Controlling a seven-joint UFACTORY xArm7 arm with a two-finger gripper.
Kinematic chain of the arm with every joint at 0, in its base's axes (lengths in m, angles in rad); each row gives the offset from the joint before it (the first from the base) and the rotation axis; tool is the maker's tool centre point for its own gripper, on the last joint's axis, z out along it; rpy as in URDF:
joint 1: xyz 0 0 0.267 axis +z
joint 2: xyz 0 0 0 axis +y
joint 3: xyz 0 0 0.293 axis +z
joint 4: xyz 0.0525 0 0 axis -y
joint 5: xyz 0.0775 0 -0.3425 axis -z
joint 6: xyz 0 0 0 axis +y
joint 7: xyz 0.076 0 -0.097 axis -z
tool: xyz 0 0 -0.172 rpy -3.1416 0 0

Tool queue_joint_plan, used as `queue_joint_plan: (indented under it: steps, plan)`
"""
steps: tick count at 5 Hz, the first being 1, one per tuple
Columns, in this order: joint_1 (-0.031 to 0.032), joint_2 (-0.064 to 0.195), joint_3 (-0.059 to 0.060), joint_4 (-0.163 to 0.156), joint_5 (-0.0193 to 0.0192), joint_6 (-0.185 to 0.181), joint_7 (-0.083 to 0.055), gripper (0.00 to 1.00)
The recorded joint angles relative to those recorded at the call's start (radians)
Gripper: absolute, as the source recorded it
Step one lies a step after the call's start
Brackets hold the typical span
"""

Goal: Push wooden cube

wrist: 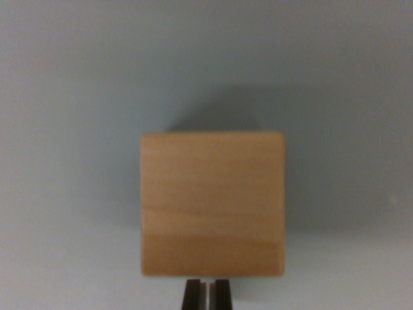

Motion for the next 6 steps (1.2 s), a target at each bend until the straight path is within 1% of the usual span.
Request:
queue_joint_plan:
  steps: [1, 2, 3, 4, 5, 6]
  plan:
    - [0.0, 0.0, 0.0, 0.0, 0.0, 0.0, 0.0, 1.0]
    - [-0.0011, 0.027, -0.002, 0.043, -0.0013, 0.015, -0.002, 1.0]
    - [-0.0011, 0.027, -0.002, 0.043, -0.0013, 0.015, -0.002, 1.0]
    - [-0.0024, 0.057, -0.003, 0.089, -0.0027, 0.032, -0.005, 1.0]
    - [-0.0024, 0.057, -0.003, 0.089, -0.0027, 0.032, -0.005, 1.0]
    - [-0.0036, 0.088, -0.005, 0.137, -0.0042, 0.049, -0.007, 1.0]
